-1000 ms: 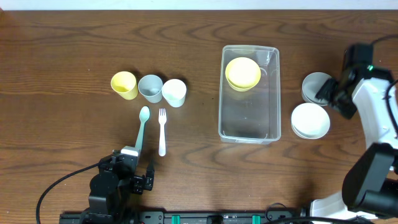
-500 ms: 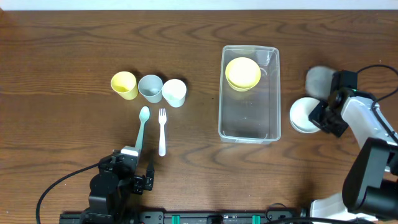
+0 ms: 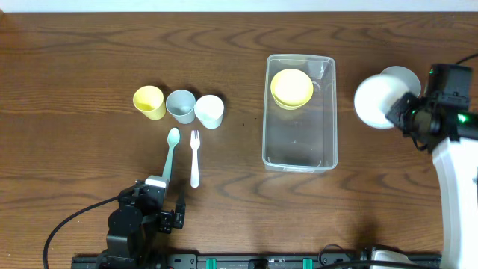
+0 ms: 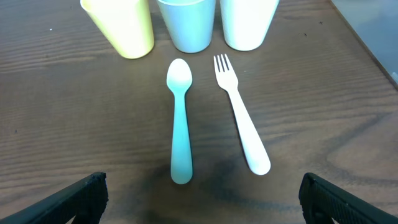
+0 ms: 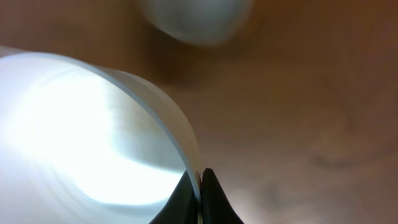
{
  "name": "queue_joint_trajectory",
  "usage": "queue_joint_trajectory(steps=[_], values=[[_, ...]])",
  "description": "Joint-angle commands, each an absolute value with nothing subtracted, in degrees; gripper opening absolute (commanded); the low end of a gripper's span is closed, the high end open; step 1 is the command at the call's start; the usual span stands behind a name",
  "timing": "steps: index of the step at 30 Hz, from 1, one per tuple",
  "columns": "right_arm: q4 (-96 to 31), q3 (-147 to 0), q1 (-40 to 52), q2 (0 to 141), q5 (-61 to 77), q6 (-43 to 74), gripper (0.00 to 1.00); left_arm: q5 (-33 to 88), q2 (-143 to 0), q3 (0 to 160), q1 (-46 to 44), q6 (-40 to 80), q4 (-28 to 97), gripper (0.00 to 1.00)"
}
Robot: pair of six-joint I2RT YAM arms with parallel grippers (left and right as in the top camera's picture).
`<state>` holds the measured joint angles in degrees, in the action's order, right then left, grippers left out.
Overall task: Pack container
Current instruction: 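Place the white bowl onto the yellow bowl in the container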
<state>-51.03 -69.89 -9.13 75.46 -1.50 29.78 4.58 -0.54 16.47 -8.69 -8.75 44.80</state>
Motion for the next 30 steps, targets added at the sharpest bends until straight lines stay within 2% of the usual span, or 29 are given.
queue_joint_trajectory(steps=[1, 5, 10, 15, 23, 24, 26, 27, 30], values=[[-48.3, -71.6, -3.5, 71.8, 2.0, 30.0, 0.01, 5.2, -0.2, 16.4, -8.4, -7.8, 44.7, 0.98], [-43.7, -71.6, 4.8, 73.6, 1.2, 29.8, 0.01, 5.2, -0.2, 16.4, -8.4, -7.8, 44.7, 0.98], [-35.0, -71.7, 12.2, 83.8, -4.0, 28.4, 0.02, 5.2, -0.2, 16.4, -8.4, -7.8, 44.7, 0.98], [-33.0, -76.8, 12.5, 97.0, -4.2, 28.0, 0.02, 5.2, -0.2, 16.4, -8.4, -7.8, 44.7, 0.98], [-40.9, -93.2, 12.4, 114.7, 3.6, 23.5, 0.01, 5.2, -0.2, 16.4, -8.4, -7.8, 44.7, 0.98], [-41.5, -94.3, 12.4, 115.5, 5.2, 22.5, 0.08, 5.2, -0.2, 16.4, -8.4, -7.8, 44.7, 0.98], [-42.5, -95.5, 12.4, 115.5, 6.1, 22.4, 0.32, 5.2, -0.2, 16.4, -8.4, -7.8, 44.7, 0.98], [-43.5, -96.3, 12.4, 114.8, 6.0, 22.4, 0.38, 5.2, -0.2, 16.4, -8.4, -7.8, 44.7, 0.98], [-46.6, -98.8, 12.0, 112.8, 5.8, 21.6, 0.47, 5.2, -0.2, 16.4, -8.4, -7.8, 44.7, 0.98]])
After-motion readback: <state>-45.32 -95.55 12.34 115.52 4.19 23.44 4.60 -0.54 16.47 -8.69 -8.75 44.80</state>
